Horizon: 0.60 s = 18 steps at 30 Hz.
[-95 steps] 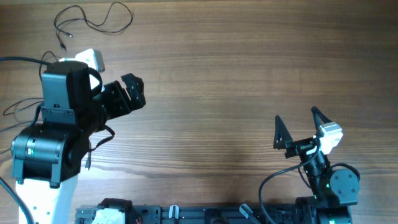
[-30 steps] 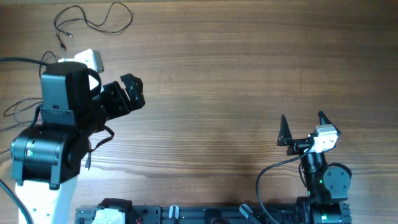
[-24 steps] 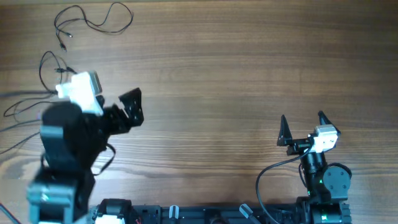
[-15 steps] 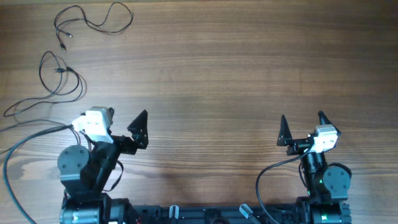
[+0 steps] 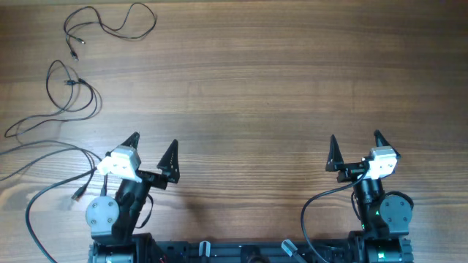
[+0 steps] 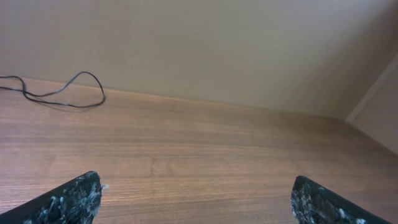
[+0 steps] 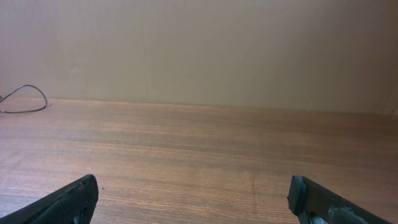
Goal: Untangle cables
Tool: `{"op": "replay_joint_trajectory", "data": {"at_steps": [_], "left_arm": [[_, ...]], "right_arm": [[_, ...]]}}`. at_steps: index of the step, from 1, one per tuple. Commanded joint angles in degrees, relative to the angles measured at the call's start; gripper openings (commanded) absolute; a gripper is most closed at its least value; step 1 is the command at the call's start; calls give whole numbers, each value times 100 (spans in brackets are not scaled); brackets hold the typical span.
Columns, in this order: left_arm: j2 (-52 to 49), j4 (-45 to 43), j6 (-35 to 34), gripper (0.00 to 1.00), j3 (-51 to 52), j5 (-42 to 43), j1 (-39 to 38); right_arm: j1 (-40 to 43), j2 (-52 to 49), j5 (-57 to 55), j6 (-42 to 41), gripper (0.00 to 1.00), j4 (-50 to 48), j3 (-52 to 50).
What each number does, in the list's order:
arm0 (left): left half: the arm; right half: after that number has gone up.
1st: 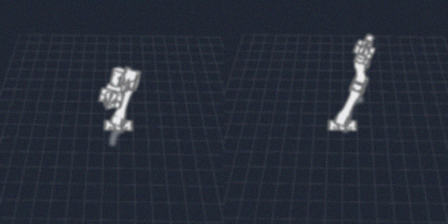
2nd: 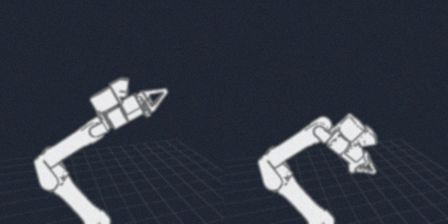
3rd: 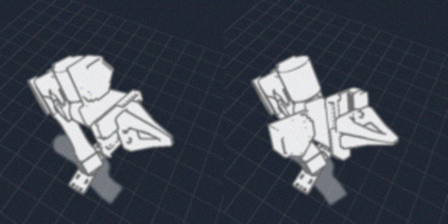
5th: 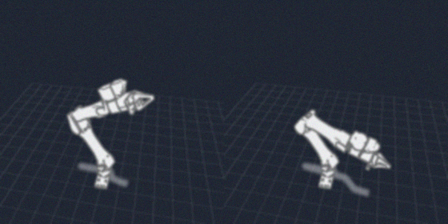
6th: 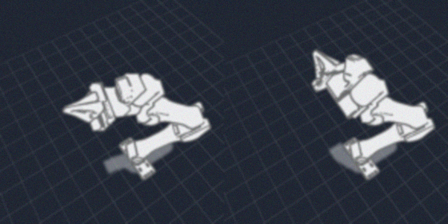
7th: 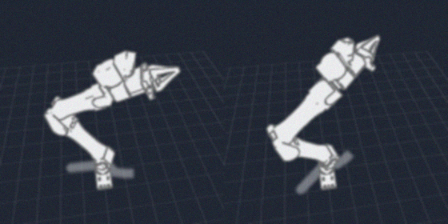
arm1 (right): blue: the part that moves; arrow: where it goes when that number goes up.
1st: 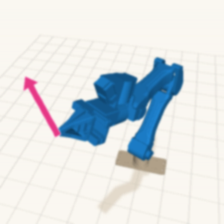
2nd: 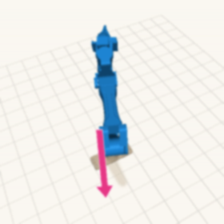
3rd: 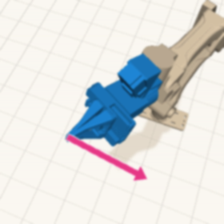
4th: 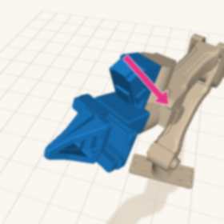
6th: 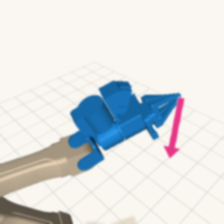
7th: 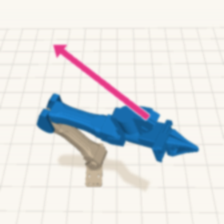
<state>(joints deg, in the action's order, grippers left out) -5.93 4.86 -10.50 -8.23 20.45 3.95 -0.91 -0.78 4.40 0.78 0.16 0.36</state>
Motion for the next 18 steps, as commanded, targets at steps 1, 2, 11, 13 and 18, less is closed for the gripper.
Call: {"op": "replay_joint_trajectory", "data": {"at_steps": [1, 2, 11, 13, 18], "left_arm": [[501, -24, -17, 100, 291, -293, 46], [577, -50, -219, 100, 393, -437, 46], [577, -590, -188, 100, 789, -785, 28], [577, -76, -168, 100, 789, -1309, 26], [577, -42, 1226, 100, 789, -1950, -293]], "right_arm": [[24, 52, -79, 74, 100, -15, -4], [24, 52, -79, 70, 100, -15, -4], [24, 52, -79, 72, 100, -15, -4], [24, 52, -79, 70, 100, -15, -4], [24, 52, -79, 72, 100, -13, -4]]}}
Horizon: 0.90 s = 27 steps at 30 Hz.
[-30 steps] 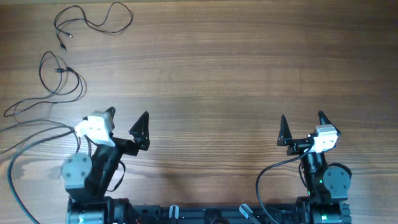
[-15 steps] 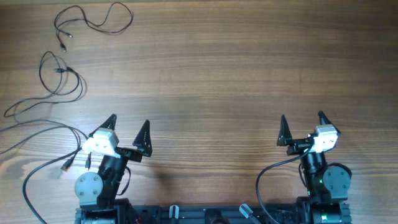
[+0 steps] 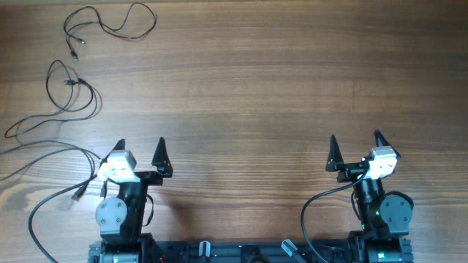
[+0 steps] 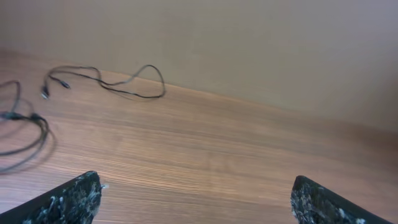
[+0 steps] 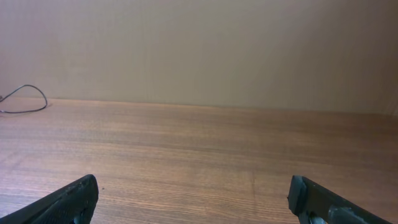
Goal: Untangle cables
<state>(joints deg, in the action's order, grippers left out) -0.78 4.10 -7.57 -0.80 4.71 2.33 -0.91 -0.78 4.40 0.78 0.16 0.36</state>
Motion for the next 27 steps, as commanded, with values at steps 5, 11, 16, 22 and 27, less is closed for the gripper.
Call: {"op": "replay_joint_trajectory", "data": {"at_steps": [5, 11, 16, 22, 27], "left_arm": [[61, -17, 837, 100, 48, -1054, -116], [61, 0, 1246, 100, 48, -925, -140], [61, 22, 1318, 100, 48, -717, -144], [61, 37, 1187, 100, 46, -564, -144], [61, 35, 1141, 100, 46, -608, -144]], "right_arm": [[24, 52, -79, 72, 100, -13, -4], [24, 52, -81, 72, 100, -13, -4], [24, 52, -79, 72, 100, -15, -4], [24, 52, -79, 72, 100, -13, -4], [24, 52, -79, 72, 100, -15, -4]]}}
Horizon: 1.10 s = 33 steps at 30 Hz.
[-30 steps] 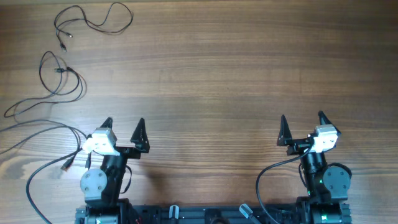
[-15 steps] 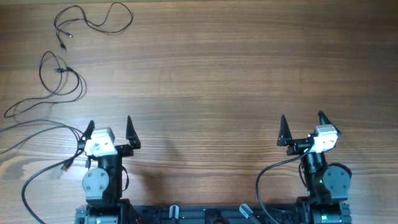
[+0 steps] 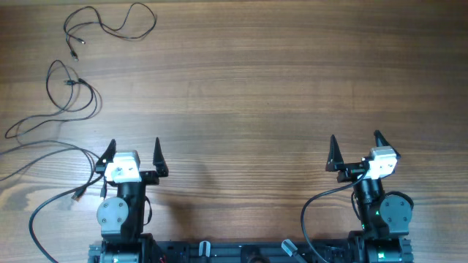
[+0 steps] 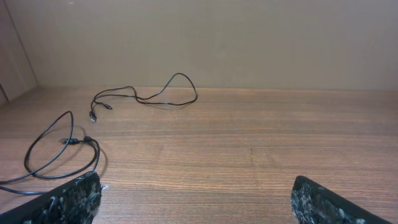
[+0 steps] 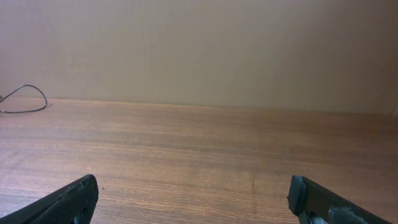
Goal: Untangle cables
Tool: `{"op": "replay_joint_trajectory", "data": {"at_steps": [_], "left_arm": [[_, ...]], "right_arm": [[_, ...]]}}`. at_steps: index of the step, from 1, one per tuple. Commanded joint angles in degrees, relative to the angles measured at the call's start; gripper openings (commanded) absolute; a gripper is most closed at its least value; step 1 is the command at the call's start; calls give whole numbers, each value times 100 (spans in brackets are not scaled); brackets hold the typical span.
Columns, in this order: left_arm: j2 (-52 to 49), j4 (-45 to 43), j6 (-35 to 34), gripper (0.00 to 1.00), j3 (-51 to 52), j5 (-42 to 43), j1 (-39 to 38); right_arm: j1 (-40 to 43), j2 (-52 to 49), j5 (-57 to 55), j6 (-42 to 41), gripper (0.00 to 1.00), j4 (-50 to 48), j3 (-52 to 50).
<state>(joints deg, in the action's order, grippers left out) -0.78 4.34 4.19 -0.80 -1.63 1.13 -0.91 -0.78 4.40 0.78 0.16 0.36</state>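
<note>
Two thin black cables lie apart at the table's far left: a far one [image 3: 110, 26] [image 4: 146, 97] in wavy loops and a nearer one [image 3: 71, 93] [image 4: 62, 147] in a round loop. My left gripper [image 3: 133, 142] [image 4: 196, 200] stands open near the front edge, well short of them, with nothing between its fingers [image 4: 69, 198]. My right gripper [image 3: 355, 136] [image 5: 196, 200] is open too, far to the right, and its view catches only one loop of the far cable [image 5: 26, 99].
Grey leads [image 3: 44, 155] run from the left edge toward the left arm's base, one ending in a plug [image 3: 77, 193]. A beige wall [image 4: 205, 37] stands behind the wooden table [image 3: 248, 80], which stretches bare between the arms.
My left gripper has turned further left and now faces straight up the table; its view takes in both cables. The right arm and the cables have not moved.
At first my left gripper pointed up and to the right, seeing only one cable loop at far left. Then it had swung partway left, with both cables entering its view. Now it faces straight ahead. Both grippers stayed open, and the cables lay still.
</note>
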Motion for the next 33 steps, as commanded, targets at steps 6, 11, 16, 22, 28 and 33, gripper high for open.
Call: {"op": "replay_joint_trajectory", "data": {"at_steps": [6, 11, 16, 22, 28, 33], "left_arm": [[61, 9, -33, 100, 46, 26, -24], [61, -20, -33, 100, 46, 28, -24], [61, -20, -33, 100, 46, 28, -24], [61, -20, -33, 100, 46, 28, -24], [61, -20, -33, 100, 46, 28, -24], [61, -20, -33, 100, 46, 28, -24]], "right_arm": [[24, 50, -79, 72, 100, -15, -4], [24, 52, -79, 72, 100, -15, -4], [24, 50, -79, 72, 100, -15, -4], [24, 50, -81, 74, 100, -15, -4], [24, 50, -79, 70, 100, -15, -4], [24, 52, -79, 72, 100, -15, -4]]}}
